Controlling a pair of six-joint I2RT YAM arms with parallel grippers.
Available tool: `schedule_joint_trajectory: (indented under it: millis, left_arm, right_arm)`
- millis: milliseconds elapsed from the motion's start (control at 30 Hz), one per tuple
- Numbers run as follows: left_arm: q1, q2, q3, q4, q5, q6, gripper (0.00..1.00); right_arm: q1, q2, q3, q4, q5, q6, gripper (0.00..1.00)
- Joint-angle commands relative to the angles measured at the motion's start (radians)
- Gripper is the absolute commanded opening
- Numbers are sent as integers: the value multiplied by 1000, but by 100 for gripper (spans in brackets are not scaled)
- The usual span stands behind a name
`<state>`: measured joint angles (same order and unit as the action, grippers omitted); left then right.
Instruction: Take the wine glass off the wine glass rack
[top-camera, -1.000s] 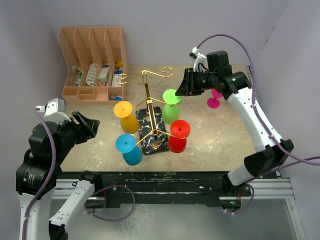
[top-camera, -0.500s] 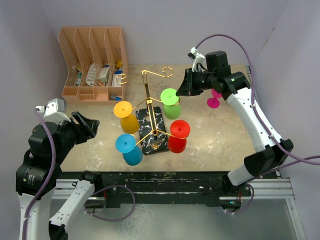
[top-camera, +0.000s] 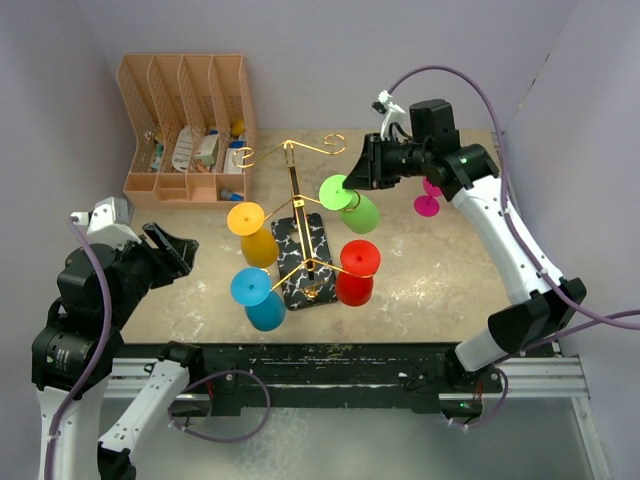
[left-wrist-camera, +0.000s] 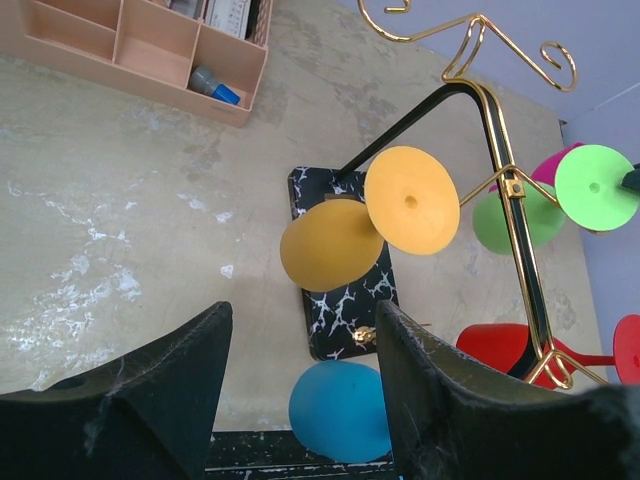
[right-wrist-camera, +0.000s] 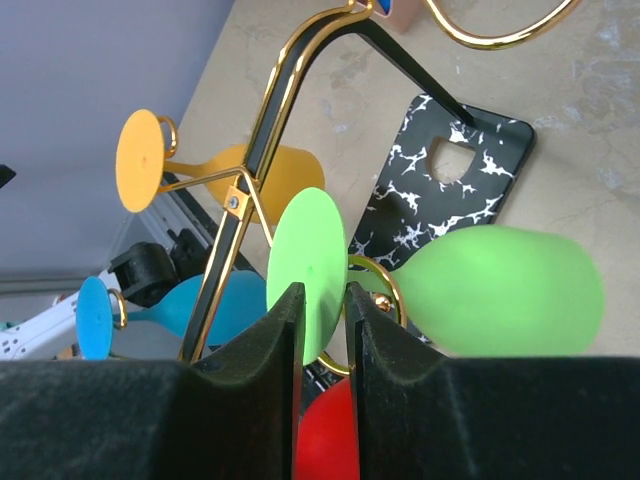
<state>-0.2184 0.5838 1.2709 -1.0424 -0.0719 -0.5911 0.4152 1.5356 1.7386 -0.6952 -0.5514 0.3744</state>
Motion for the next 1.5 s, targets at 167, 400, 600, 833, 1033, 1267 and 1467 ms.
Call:
schedule_joint_trajectory:
  millis: [167, 400, 600, 833, 1033, 1267, 1467]
  left_arm:
    - [-1, -9, -6, 5, -20, -9, 63]
    - [-1, -7, 3, 2, -24, -4, 63]
    - [-1, -5, 19, -1, -21, -6, 63]
    - [-1, 2, 42, 0, -11, -16, 63]
    - [0, 2, 40, -1, -6, -23, 63]
    - [-1, 2, 18, 11, 4, -32, 63]
    - [-1, 0, 1, 21, 13, -41, 62]
  right_arm:
    - [29, 6, 20, 57, -50, 27, 25]
    - [30, -25, -13, 90, -3, 97, 3]
    - [24, -77, -55, 137, 66, 172, 0]
    - [-15, -161, -154, 258, 67, 277, 0]
    - [-95, -212, -248, 318, -2, 324, 0]
    - [-107, -218, -290, 370, -136, 332, 0]
    - [-98, -205, -270, 384, -193, 312, 0]
